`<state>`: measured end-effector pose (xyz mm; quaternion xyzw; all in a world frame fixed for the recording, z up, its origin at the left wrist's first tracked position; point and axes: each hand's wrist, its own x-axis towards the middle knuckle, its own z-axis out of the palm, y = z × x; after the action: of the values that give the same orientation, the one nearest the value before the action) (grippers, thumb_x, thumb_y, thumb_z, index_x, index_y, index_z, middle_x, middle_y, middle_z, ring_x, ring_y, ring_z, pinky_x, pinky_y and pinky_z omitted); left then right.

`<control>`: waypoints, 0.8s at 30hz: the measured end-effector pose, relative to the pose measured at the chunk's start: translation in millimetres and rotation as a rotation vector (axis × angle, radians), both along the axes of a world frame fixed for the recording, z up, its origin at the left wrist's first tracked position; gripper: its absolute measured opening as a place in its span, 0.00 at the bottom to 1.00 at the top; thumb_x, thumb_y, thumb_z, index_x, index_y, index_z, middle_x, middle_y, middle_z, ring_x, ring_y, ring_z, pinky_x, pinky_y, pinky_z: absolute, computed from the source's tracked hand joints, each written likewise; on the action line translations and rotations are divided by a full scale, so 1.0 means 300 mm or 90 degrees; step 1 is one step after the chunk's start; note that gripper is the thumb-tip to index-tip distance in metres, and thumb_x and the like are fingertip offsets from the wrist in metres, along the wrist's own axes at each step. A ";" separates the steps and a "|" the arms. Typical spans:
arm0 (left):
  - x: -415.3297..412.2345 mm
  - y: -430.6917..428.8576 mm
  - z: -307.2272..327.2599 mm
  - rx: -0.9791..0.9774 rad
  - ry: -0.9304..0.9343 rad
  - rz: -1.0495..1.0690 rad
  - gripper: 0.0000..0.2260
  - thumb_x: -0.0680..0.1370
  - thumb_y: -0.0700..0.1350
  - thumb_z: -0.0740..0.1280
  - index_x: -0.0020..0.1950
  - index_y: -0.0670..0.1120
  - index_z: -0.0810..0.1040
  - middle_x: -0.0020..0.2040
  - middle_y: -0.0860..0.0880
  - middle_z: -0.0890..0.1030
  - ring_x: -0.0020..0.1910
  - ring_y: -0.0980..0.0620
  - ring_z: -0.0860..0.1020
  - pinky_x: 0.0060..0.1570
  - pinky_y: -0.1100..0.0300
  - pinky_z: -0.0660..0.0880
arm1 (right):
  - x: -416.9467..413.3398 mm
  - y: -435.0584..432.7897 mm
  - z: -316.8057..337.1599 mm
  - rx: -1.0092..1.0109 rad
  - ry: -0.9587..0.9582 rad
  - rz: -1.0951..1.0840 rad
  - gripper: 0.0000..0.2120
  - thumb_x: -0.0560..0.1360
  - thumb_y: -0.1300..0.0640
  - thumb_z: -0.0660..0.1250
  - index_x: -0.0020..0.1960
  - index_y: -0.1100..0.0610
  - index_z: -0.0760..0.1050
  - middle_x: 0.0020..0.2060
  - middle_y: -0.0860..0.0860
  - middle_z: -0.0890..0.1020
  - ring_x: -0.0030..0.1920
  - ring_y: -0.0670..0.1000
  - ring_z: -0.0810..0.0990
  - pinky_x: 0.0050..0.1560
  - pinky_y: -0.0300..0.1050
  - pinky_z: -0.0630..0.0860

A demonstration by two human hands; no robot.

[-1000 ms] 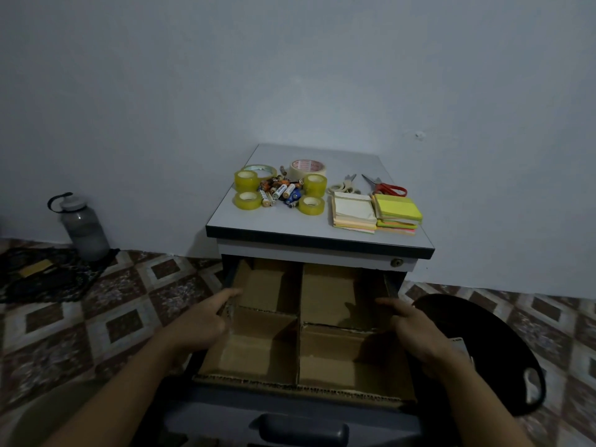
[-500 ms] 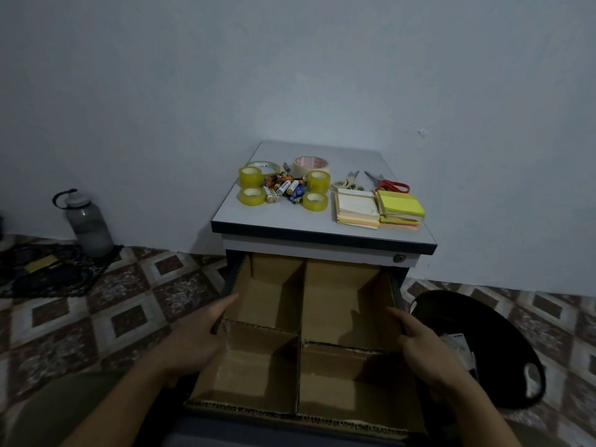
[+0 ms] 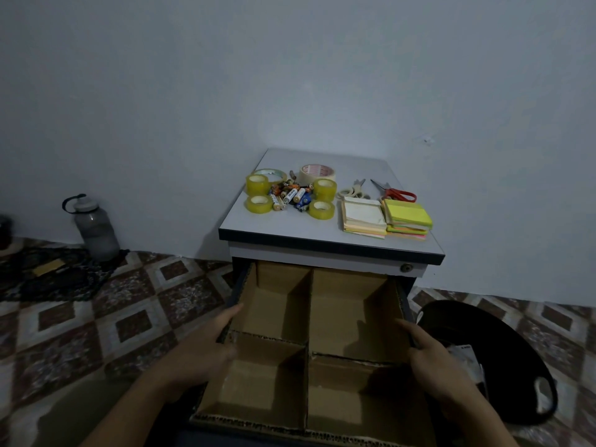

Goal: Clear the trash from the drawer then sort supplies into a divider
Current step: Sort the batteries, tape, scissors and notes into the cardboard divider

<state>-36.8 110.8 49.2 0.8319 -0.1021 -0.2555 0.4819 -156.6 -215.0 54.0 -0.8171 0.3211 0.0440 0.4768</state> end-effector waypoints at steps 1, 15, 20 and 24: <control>0.001 0.000 -0.001 0.008 0.001 0.002 0.29 0.81 0.44 0.64 0.77 0.65 0.58 0.62 0.58 0.72 0.55 0.58 0.76 0.52 0.62 0.76 | -0.001 0.001 0.001 -0.008 0.000 0.002 0.26 0.82 0.64 0.53 0.76 0.45 0.61 0.70 0.54 0.71 0.45 0.59 0.84 0.41 0.48 0.81; -0.007 -0.025 0.055 0.000 -0.026 0.039 0.19 0.83 0.45 0.62 0.68 0.66 0.65 0.58 0.62 0.74 0.49 0.61 0.79 0.45 0.63 0.78 | 0.003 0.009 0.042 -0.115 0.046 0.038 0.25 0.82 0.62 0.56 0.76 0.45 0.61 0.71 0.53 0.72 0.41 0.48 0.83 0.36 0.37 0.79; 0.021 -0.015 0.133 0.039 -0.206 0.077 0.19 0.81 0.46 0.65 0.70 0.61 0.69 0.62 0.57 0.75 0.56 0.60 0.73 0.53 0.64 0.70 | 0.026 0.003 0.118 -0.311 0.105 0.096 0.22 0.80 0.56 0.61 0.73 0.45 0.66 0.63 0.48 0.76 0.54 0.45 0.78 0.54 0.40 0.79; 0.100 -0.029 0.266 0.007 -0.336 0.096 0.17 0.81 0.45 0.65 0.69 0.55 0.73 0.59 0.56 0.78 0.56 0.61 0.76 0.52 0.67 0.73 | 0.060 0.000 0.292 -0.317 -0.043 0.121 0.11 0.80 0.54 0.62 0.60 0.42 0.74 0.54 0.45 0.81 0.43 0.39 0.79 0.37 0.32 0.72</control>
<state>-6.7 102.1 129.0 0.8777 -0.1606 0.0060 0.4514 -138.6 -215.0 141.6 -0.9367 0.2281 -0.0190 0.2650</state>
